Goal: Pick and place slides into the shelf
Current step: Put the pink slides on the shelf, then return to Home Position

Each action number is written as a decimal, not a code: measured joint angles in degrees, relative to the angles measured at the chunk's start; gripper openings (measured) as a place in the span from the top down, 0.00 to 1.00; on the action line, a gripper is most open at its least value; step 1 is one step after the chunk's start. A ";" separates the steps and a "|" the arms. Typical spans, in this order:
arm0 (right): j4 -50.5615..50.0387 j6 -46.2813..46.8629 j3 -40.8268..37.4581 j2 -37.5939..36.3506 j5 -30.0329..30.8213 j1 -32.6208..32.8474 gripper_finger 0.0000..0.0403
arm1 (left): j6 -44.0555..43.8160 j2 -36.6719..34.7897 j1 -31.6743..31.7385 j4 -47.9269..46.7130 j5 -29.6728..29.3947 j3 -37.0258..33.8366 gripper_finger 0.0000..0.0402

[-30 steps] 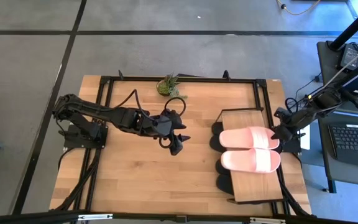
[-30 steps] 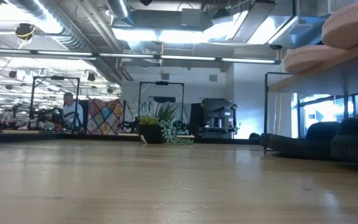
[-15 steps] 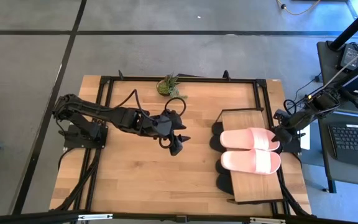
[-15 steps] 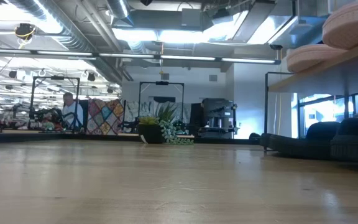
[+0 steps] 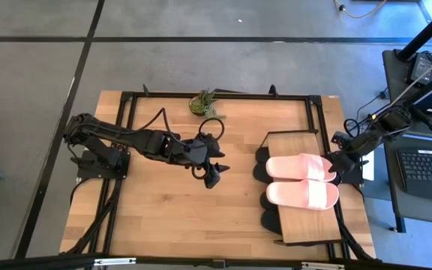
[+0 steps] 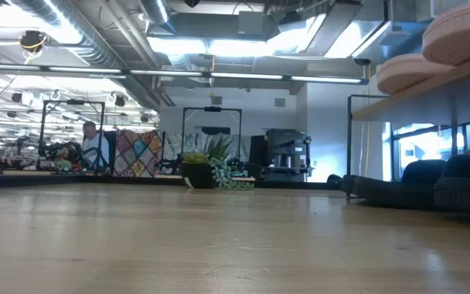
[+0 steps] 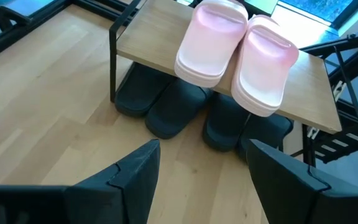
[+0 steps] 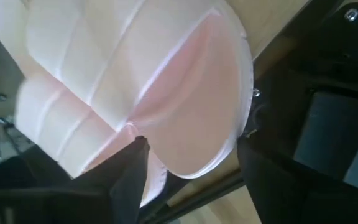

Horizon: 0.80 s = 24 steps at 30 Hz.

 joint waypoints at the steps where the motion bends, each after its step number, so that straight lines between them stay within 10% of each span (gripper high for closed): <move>1: 0.00 0.47 0.39 0.00 0.51 0.00 0.39 | 0.00 0.02 0.00 0.00 0.01 0.00 0.43; 24: 1.10 -3.67 12.27 0.04 16.48 0.00 0.39 | -0.46 0.02 -5.99 -1.04 -2.59 0.00 0.43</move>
